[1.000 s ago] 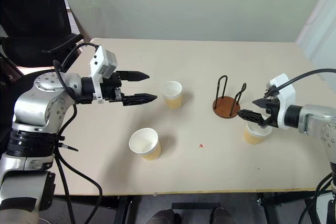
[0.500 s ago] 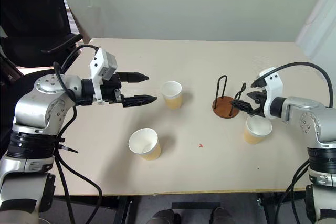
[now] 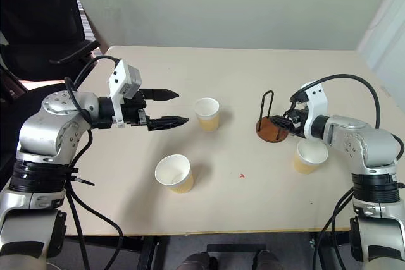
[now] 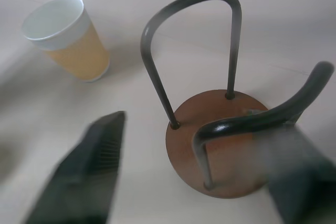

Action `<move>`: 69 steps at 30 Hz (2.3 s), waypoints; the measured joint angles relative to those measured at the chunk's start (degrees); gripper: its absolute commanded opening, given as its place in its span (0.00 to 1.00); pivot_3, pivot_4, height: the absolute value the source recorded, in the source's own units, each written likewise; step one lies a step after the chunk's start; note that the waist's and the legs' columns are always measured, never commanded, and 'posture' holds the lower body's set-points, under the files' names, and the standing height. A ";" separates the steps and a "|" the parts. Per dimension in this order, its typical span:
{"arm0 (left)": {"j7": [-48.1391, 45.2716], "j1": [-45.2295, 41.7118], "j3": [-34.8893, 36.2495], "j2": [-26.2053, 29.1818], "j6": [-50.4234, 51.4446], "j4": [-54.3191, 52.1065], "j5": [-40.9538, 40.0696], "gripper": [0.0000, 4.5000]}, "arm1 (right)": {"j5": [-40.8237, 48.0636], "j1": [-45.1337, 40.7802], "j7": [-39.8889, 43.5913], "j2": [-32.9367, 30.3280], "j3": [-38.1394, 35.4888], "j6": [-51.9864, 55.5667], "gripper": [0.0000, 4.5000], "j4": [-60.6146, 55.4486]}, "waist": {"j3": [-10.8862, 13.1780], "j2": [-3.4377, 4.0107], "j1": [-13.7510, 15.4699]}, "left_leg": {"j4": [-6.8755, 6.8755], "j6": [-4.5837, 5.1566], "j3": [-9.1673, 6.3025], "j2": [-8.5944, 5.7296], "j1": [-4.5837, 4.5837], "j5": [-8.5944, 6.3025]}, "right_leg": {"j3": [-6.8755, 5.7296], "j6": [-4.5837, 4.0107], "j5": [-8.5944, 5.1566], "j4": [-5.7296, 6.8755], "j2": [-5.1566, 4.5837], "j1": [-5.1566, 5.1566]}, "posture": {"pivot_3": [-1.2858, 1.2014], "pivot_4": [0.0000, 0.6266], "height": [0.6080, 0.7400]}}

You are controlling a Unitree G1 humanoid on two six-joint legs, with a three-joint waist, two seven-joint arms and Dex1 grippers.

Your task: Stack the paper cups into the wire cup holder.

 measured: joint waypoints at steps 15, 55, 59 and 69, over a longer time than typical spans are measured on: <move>-3.48 1.02 0.12 2.05 3.85 -4.12 -3.10 1.00 | 3.74 -3.96 4.77 -5.32 -0.13 3.66 0.00 -11.17 | 0.00 0.00 0.00 | -0.01 -0.03 0.02 0.00 -0.37 0.00 | -0.03 0.01 0.00 -0.05 0.01 -0.36 | 0.52 0.24 1.00; -19.12 2.07 -4.84 11.39 9.04 -14.28 -8.46 1.00 | 17.10 20.30 11.63 -19.80 2.98 6.35 0.85 -33.26 | -0.07 -0.12 -0.15 | -0.02 -0.05 -0.06 0.06 -0.17 0.10 | -0.01 -0.11 0.03 0.03 0.01 -0.15 | 0.52 0.24 1.00; -21.01 3.49 -5.11 14.09 5.90 -15.97 -6.73 1.00 | 18.04 25.20 14.22 -22.71 -1.48 4.82 0.85 -36.17 | -0.06 -0.12 -0.16 | -0.04 -0.05 -0.06 0.06 -0.20 0.04 | 0.00 -0.10 -0.01 0.00 0.01 -0.18 | 0.52 0.24 1.00; -25.56 7.69 -5.58 19.72 -5.63 -20.50 -2.47 1.00 | 27.38 26.17 16.75 -27.28 -14.32 5.11 0.85 -39.84 | -0.07 -0.13 -0.17 | -0.02 0.11 -0.08 0.03 -0.20 -0.11 | 0.03 -0.37 -0.12 0.04 0.01 -0.16 | 0.52 0.24 1.00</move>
